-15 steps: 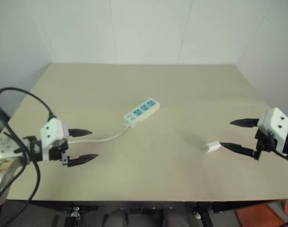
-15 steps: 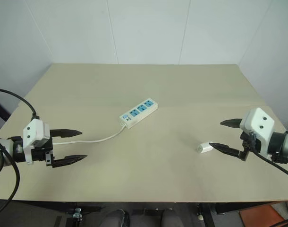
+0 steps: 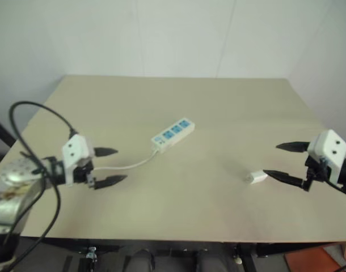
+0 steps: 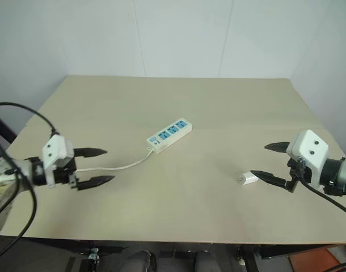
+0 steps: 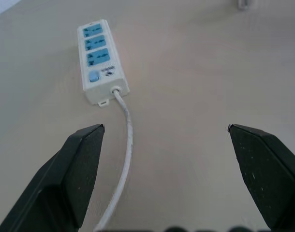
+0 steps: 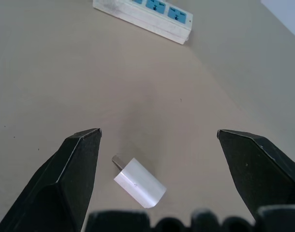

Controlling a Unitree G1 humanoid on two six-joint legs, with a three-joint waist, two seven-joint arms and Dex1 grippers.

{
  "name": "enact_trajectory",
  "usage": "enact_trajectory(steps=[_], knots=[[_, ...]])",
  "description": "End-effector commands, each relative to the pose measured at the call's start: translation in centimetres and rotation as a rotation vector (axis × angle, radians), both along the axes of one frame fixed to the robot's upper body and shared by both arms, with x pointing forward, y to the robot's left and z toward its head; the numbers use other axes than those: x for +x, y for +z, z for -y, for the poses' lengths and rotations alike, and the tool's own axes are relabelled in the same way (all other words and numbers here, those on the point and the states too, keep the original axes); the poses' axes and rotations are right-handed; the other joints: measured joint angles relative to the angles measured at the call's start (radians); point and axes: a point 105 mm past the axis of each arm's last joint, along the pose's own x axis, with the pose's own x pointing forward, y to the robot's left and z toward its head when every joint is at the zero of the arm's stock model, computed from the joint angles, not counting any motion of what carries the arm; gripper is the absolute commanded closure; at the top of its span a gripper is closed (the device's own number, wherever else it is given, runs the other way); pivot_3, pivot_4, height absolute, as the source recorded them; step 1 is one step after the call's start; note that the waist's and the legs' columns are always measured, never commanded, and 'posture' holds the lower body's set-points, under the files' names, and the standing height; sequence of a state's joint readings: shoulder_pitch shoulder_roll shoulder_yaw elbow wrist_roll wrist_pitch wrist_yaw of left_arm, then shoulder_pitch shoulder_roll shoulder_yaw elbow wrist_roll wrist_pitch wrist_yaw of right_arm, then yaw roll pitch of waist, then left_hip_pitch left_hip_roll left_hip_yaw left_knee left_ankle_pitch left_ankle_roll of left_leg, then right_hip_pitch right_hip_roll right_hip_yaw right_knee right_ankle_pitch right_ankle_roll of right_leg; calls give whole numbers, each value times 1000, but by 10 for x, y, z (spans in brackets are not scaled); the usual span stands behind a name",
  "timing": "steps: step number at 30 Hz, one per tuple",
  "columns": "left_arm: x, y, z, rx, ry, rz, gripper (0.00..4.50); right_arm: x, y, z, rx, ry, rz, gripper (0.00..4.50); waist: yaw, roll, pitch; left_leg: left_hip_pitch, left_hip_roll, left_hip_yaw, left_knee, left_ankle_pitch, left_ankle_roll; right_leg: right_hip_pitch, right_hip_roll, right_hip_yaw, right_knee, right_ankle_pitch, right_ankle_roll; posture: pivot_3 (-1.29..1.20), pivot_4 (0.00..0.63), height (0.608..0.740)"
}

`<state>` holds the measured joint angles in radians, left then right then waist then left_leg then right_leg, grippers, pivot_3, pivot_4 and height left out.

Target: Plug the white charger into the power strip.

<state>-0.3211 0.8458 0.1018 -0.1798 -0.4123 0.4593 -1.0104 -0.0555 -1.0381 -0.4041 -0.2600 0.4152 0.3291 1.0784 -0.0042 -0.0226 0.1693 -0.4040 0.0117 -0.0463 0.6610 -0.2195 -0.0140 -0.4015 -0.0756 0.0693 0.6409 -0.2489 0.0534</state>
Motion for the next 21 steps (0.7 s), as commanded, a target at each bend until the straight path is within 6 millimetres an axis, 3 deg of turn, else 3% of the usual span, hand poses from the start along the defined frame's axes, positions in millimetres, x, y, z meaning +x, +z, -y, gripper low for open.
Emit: enact_trajectory(steps=[1, 4, 11, 14, 21], knots=[[29, -10, 11, 10, 101, -33, 54, -1, 13, -5, -4, 16, 66, 0, -4, -1, 0, 0, 0, 0, 0, 0, 0, 0, 0, 0, 0, 0, 0, 0, 150, 740], [47, -23, 23, 51, 125, -81, 54, -1, 15, -6, 1, 12, 83, 0, -10, -1, 0, -2, -1, -1, 0, 0, 0, -1, -1, 0, 0, 1, 0, 0, 150, 740], [68, -57, 49, 150, 127, -166, 54, -2, 18, -11, 17, 11, 110, 0, -17, -2, 0, -1, -1, -1, 0, 0, 0, -1, 0, 0, 1, 1, 0, 0, 150, 740], [73, -66, 52, 146, 145, -201, 620, -3, 19, -12, 23, 8, 118, 0, -15, -2, 1, -1, -1, -1, 0, 0, 0, -1, 0, 0, 1, 1, 0, 0, 150, 740], [73, -83, 58, 100, 133, -237, 2667, -4, 18, -12, 24, 1, 117, 0, -10, -2, 0, 2, -2, -2, 0, 0, 0, 2, -1, 0, 2, 1, 0, 0, 150, 740]])
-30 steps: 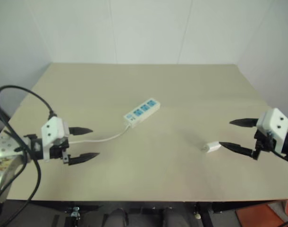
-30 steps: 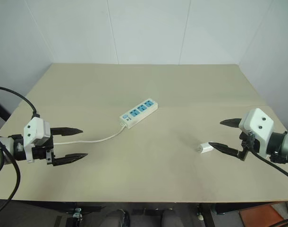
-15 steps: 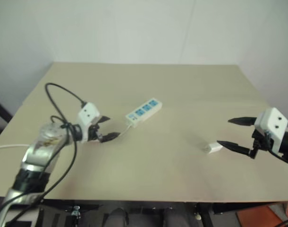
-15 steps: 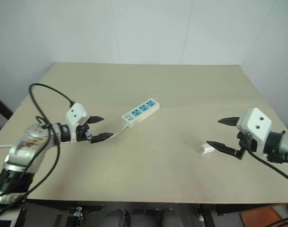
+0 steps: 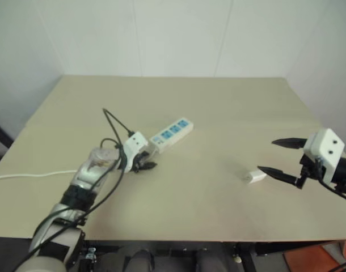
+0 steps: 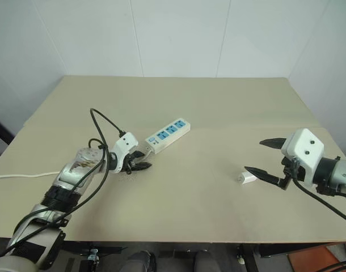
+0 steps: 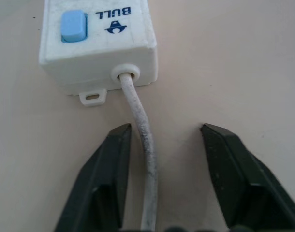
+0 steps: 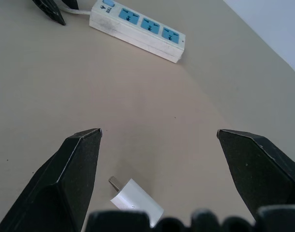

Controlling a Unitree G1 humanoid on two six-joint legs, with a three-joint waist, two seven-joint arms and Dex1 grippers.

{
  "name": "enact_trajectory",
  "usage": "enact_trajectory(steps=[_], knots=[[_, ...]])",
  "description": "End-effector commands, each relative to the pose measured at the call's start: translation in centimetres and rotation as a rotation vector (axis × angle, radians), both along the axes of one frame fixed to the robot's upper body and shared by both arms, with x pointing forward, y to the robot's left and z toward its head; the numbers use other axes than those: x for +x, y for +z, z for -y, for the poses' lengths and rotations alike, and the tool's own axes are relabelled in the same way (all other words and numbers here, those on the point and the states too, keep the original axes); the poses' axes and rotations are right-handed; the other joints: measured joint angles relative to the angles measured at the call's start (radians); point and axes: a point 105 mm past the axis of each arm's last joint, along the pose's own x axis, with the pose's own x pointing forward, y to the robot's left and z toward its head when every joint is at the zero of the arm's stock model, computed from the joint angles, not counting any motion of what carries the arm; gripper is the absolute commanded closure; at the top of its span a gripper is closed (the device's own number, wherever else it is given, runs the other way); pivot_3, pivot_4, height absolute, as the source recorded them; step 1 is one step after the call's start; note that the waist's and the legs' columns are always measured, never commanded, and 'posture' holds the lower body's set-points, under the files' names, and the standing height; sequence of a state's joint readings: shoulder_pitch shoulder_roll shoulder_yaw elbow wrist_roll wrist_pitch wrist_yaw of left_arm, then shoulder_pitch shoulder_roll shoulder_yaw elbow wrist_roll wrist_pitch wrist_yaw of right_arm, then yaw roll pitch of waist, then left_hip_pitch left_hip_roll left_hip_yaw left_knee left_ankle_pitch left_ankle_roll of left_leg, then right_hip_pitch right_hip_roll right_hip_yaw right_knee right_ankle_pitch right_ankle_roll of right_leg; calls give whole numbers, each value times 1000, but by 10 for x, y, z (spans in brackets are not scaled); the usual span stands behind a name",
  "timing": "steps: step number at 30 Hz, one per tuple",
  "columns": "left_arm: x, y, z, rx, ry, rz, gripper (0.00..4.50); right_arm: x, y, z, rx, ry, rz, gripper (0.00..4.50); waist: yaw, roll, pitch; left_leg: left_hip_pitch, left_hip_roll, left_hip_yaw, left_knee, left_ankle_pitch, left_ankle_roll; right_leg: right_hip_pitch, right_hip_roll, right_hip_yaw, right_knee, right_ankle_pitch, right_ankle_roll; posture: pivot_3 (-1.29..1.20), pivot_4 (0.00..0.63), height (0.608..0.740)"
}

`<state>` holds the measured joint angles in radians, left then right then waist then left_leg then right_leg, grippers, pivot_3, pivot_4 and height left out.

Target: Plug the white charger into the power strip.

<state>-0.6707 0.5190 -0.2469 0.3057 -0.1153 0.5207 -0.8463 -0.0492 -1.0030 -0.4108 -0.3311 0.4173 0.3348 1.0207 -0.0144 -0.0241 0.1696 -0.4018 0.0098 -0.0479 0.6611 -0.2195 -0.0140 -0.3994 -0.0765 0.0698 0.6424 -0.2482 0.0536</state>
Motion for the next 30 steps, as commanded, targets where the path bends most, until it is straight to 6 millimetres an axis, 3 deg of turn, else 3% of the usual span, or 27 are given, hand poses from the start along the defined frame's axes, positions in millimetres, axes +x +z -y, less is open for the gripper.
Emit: enact_trajectory(steps=[1, 6, 9, 11, 14, 19, 28, 30], knots=[[-1, -9, -3, -9, 4, -25, 2984, -3, 12, -1, 4, -2, 50, 0, 0, 0, 0, 2, 0, 0, 0, 0, 0, 2, 0, 0, 0, 0, 0, 0, 150, 740], [-14, -10, 4, -38, -94, -5, 4447, -4, 9, 1, -9, -3, 30, 0, 0, 0, 0, 7, 0, 0, 0, 0, 0, 9, 0, 0, -2, -2, 4, 0, 150, 740], [-41, -16, 1, 12, -259, 33, 4447, -4, 9, 0, -6, -2, 24, 0, -7, 0, 0, 7, 0, 0, -1, 0, 0, 9, 0, 0, -3, -1, 1, 0, 150, 740], [-61, -25, -11, 79, -358, 58, 4447, -3, 7, -1, -8, -6, 19, 0, -9, 0, 0, 7, 1, 0, -1, 0, 0, 8, 0, 0, -3, -1, 0, 0, 150, 740], [-74, -29, -28, 89, -353, 57, 4447, -2, 5, -3, -6, 3, 11, 0, -6, 1, 0, 9, 1, 1, -2, -1, 0, 9, 0, 0, -3, -1, 0, 0, 150, 740], [-86, -20, -43, 31, -420, 104, 3006, 0, 5, -6, 3, 12, 13, 0, -4, 1, -1, 12, 2, 2, -2, -1, 0, 12, 0, 0, -3, -5, 5, 0, 150, 740], [-91, 30, -48, -122, -523, 143, 212, 0, 7, -3, 4, -7, 25, 0, 0, 1, -1, 9, 2, 2, -2, -1, 0, 9, 0, 0, -3, -2, 0, 0, 150, 740], [-87, 30, -40, -153, -544, 190, 37, 0, 8, -4, 10, -9, 29, 0, 1, 1, -1, 9, 2, 2, -2, -1, 0, 9, 0, 0, -3, -2, 0, 0, 150, 740]])
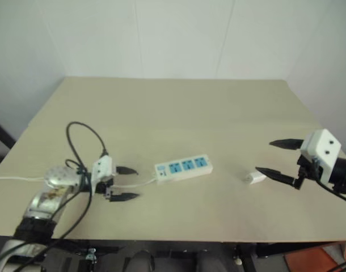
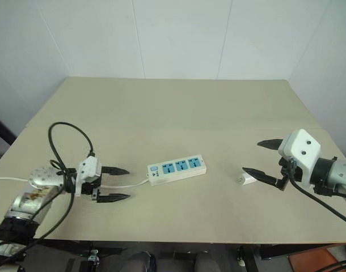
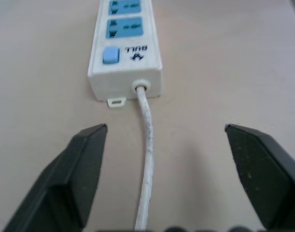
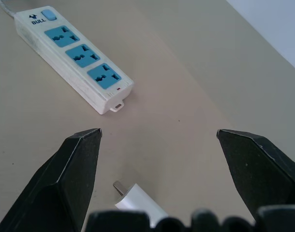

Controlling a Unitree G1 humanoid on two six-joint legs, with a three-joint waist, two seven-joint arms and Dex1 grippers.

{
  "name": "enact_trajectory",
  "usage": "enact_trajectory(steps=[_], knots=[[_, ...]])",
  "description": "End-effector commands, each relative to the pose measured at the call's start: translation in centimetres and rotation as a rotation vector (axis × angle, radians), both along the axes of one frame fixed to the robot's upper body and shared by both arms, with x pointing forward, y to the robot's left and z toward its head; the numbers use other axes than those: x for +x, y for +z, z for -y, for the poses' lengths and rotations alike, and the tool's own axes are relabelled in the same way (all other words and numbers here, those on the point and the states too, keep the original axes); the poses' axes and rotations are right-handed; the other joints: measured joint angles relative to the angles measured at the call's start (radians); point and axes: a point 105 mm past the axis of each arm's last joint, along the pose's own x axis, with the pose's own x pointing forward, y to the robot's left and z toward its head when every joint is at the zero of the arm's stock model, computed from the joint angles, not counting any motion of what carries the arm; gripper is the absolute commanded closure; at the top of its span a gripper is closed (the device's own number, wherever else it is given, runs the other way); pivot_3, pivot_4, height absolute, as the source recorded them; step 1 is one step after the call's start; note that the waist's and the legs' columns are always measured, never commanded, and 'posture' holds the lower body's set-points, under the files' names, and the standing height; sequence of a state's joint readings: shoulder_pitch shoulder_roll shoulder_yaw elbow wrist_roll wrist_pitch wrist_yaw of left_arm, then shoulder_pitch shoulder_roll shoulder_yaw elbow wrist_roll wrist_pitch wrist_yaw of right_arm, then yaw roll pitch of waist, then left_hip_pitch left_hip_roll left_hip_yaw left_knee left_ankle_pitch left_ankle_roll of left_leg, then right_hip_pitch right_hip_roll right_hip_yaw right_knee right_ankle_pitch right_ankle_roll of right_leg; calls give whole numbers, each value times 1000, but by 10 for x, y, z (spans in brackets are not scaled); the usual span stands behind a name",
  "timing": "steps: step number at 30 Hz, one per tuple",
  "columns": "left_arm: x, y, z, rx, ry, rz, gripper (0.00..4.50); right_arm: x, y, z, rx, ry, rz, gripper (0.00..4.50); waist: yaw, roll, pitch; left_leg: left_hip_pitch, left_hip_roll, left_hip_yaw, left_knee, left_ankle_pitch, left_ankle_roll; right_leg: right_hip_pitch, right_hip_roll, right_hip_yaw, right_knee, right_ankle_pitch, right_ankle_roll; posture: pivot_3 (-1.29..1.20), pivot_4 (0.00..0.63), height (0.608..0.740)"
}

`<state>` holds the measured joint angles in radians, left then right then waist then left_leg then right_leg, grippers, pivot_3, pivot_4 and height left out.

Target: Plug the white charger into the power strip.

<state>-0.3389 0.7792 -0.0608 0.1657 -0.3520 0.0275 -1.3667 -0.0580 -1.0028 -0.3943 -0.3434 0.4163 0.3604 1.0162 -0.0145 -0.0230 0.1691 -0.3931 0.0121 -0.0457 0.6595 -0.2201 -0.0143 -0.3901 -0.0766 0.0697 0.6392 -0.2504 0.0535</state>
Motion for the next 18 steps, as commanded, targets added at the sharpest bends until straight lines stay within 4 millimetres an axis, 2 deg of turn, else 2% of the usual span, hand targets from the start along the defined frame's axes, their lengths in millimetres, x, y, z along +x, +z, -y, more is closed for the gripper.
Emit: enact_trajectory(steps=[1, 5, 10, 13, 18], knots=[[9, 15, 20, -103, -46, 122, 37, 0, 10, -1, 14, -12, 48, 0, 2, 0, 0, 0, 0, 0, 0, 0, 0, 0, 0, 0, 0, 0, 0, 0, 150, 740], [26, 7, 50, -226, -59, 144, 37, 1, 11, -4, 24, -14, 59, 0, 5, 0, 0, 0, -1, 0, 1, 0, 0, 1, 0, 0, 0, 0, 1, 0, 150, 740], [41, -12, 77, -239, -75, 133, 37, 1, 13, -7, 38, -16, 72, 0, -4, -1, 1, -1, -1, -1, 1, 0, 0, 0, 0, 0, -1, 1, 0, 0, 150, 740], [48, -19, 85, -241, -75, 121, 37, 0, 16, -7, 47, -17, 81, 0, -5, -1, 1, -1, -1, -1, 1, 0, 0, 0, 0, 0, -1, 1, 0, 0, 150, 740], [53, -26, 82, -221, -61, 121, 37, -3, 16, -8, 56, -18, 79, 0, -3, -1, 1, -1, -2, -2, 1, 0, 0, 0, 0, 0, -1, 1, 1, 0, 150, 740]])
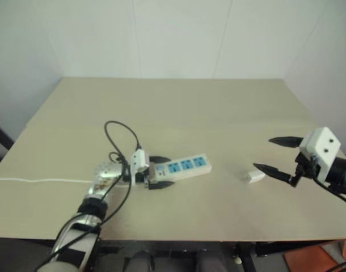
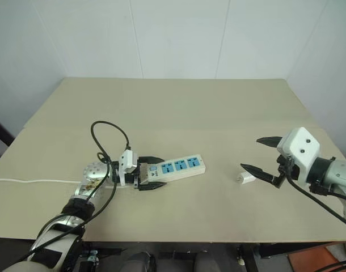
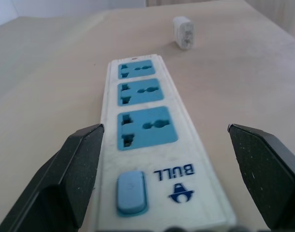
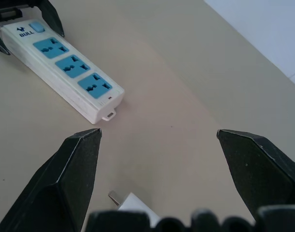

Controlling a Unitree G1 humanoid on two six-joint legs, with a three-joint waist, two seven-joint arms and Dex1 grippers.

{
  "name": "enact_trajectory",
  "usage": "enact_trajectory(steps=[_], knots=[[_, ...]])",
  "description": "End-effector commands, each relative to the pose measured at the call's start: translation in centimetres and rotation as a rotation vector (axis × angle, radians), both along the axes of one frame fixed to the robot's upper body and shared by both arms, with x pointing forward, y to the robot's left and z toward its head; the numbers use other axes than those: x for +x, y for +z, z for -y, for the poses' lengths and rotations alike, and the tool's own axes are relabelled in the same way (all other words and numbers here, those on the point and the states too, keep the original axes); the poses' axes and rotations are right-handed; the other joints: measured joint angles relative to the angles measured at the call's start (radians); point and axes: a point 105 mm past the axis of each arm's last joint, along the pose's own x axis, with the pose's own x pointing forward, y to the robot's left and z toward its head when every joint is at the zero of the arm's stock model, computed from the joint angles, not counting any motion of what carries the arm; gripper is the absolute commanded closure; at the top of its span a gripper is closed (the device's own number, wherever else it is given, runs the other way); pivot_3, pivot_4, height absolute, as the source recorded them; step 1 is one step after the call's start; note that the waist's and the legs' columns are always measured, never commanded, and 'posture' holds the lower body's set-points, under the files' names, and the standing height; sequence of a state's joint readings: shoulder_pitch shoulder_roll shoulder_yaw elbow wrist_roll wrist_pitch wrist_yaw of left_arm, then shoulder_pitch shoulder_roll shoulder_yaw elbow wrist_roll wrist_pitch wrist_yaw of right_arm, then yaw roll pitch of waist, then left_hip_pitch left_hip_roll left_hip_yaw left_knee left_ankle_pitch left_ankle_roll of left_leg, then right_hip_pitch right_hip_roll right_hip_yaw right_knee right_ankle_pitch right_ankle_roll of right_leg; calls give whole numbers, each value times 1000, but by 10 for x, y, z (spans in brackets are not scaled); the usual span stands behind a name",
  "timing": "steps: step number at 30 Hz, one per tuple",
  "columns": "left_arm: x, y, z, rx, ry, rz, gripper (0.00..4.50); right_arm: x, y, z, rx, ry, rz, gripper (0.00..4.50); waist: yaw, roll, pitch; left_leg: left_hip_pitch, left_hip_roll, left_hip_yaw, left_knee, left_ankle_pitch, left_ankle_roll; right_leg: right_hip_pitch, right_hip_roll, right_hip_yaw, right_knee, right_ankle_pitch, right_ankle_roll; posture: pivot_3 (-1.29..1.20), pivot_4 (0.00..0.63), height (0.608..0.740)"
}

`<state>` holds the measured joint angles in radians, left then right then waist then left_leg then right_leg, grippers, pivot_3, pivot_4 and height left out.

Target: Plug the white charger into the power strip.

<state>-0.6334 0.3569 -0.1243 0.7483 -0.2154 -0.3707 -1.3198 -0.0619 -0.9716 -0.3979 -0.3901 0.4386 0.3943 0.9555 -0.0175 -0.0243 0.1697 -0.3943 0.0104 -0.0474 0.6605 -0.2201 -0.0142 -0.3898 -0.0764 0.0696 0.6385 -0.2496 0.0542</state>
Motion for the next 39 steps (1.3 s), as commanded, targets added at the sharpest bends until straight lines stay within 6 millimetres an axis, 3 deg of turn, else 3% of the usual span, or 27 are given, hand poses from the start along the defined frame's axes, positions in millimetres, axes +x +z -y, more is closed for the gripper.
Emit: enact_trajectory(steps=[1, 7, 15, 20, 28, 34, 39], knots=[[3, -1, -4, 8, 14, 22, 37, -4, 11, -2, 11, 0, 44, 0, 0, 0, 0, 0, 0, 0, 0, 0, 0, 0, 0, 0, 0, 0, 0, 0, 150, 740], [3, -9, -13, 28, 41, 2, 37, -4, 11, -4, 23, 6, 40, 0, 1, 0, 0, -1, 0, -1, 0, 0, 0, 0, 0, 0, 0, 0, 0, 0, 150, 740], [0, -27, 0, 19, 43, -54, 37, -3, 12, -8, 34, 23, 40, 0, 5, 0, 0, 0, 0, -1, 0, 0, 0, 1, 0, 0, 0, 0, 1, 0, 150, 740], [4, -22, 10, -58, 58, -63, 1159, -4, 10, -9, 32, 30, 28, 0, 15, 1, -1, 1, -2, -1, 0, 0, 0, 2, -1, 0, 0, -2, 4, 0, 150, 740], [-19, -25, 13, 27, -140, -82, 1182, -1, 4, -2, -24, 75, -28, 0, 14, 1, -1, 0, -2, -1, 0, 0, 0, 2, -1, 0, -1, -1, 3, 0, 150, 740], [-26, -29, 6, 84, -181, -65, 1182, 4, 4, 3, -289, 236, -65, 0, 2, 1, -1, 0, -1, -1, 0, 0, 0, 1, -1, -1, -2, 0, 2, 0, 150, 740], [-28, -38, 9, 93, -164, -70, 1182, 5, -10, 1, -592, 452, -105, 0, -1, 2, -1, 1, -1, 0, 0, 0, 0, 2, -1, 0, -4, -3, 7, 0, 150, 740]])
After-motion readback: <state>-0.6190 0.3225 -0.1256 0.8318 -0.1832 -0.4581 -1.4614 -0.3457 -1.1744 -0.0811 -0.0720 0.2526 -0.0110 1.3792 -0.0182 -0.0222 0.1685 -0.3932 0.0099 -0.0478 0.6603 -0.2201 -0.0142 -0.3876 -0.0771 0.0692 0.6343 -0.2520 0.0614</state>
